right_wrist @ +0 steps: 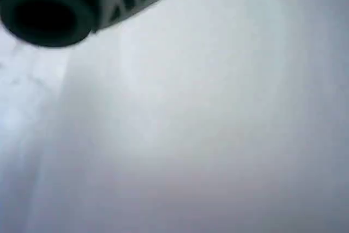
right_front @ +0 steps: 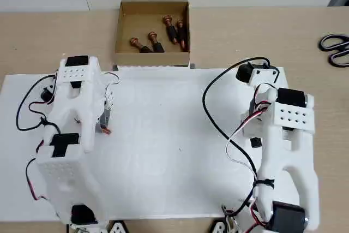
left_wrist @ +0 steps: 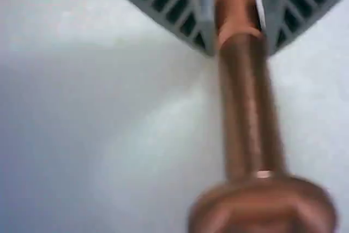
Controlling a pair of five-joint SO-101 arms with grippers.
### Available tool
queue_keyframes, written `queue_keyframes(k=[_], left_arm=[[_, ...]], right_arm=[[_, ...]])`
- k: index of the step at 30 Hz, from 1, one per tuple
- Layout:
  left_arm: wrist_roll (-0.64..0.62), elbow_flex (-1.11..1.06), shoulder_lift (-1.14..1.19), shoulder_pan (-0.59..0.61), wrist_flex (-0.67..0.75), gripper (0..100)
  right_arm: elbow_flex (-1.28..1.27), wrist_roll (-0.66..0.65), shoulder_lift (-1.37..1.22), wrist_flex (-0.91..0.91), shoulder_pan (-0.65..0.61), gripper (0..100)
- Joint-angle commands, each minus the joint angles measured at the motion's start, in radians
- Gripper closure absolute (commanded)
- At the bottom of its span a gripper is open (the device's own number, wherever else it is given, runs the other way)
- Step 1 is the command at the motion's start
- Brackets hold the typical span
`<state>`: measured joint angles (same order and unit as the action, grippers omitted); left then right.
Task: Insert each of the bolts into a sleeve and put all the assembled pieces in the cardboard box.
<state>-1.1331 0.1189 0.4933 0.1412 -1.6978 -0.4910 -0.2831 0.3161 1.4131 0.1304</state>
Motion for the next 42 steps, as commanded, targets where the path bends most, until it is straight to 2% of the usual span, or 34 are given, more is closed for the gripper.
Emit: queue_keyframes(k=[1,7,13,22,24,35,42], left_arm=[[0.060,0.090,-0.048,-0.002,-0.044,99],[0.166,0.176,-0.133,-0.002,-0.046,98],[0.221,0.157,-0.183,-0.015,-0.055,84],[0.203,-0.019,-0.187,-0.149,-0.055,83],[0.164,-0.015,-0.189,-0.121,-0.049,82],[0.161,-0.007,-0.189,0.038,-0.040,82],[0.163,-0.007,-0.183,0.051,-0.003,82]], right_arm=[[0.003,-0.006,0.045,0.002,0.001,98.5],[0.003,-0.006,0.045,0.002,0.001,98.5],[0.003,-0.005,0.045,0.002,0.001,98.5],[0.003,-0.005,0.045,0.002,0.001,98.5],[0.003,-0.006,0.045,0.002,0.002,98.5],[-0.040,-0.006,0.045,-0.025,0.001,98.5],[-0.043,-0.008,0.045,-0.027,0.001,98.5]])
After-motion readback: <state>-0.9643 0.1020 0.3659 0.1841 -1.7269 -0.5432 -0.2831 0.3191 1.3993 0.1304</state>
